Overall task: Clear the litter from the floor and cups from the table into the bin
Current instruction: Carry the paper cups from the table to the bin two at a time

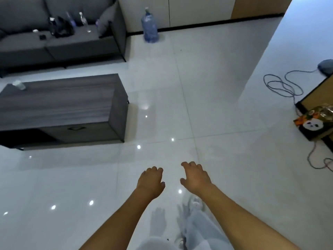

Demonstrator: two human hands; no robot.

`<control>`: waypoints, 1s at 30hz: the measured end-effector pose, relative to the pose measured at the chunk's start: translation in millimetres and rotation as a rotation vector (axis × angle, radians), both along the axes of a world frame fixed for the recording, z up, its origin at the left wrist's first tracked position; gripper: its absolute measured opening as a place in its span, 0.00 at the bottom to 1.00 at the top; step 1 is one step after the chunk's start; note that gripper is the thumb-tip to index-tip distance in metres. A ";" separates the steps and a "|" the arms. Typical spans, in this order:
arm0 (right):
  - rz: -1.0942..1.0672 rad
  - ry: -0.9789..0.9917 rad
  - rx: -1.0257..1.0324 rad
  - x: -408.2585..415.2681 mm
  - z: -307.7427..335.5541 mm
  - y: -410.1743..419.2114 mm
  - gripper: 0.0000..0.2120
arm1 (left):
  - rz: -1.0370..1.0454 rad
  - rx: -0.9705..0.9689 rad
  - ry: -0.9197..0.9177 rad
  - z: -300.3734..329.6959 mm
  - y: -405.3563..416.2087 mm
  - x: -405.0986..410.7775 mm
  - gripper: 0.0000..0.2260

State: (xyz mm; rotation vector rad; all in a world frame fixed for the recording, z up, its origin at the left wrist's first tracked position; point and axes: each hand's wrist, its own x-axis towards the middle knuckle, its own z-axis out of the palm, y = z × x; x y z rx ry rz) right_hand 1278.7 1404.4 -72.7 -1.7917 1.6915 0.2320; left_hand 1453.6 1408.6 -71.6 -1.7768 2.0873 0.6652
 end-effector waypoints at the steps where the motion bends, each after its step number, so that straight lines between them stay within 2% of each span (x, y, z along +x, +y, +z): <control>1: 0.023 0.009 0.005 4.2 -3.1 -23.3 0.27 | 0.025 -0.005 0.012 -2.7 -20.2 6.4 0.21; 6: 0.087 0.016 0.008 16.2 -14.0 -145.7 0.27 | 0.132 -0.015 0.042 -10.1 -131.4 28.2 0.20; 14: 0.163 0.022 -0.026 47.6 2.9 -355.8 0.27 | 0.277 -0.053 0.073 3.6 -323.3 56.2 0.19; 18: 0.202 0.036 -0.032 75.5 5.3 -443.1 0.27 | 0.281 -0.077 0.074 3.5 -403.3 79.3 0.19; 30: 0.263 0.044 -0.016 208.1 5.0 -731.5 0.27 | 0.322 -0.076 0.062 1.5 -695.7 220.8 0.19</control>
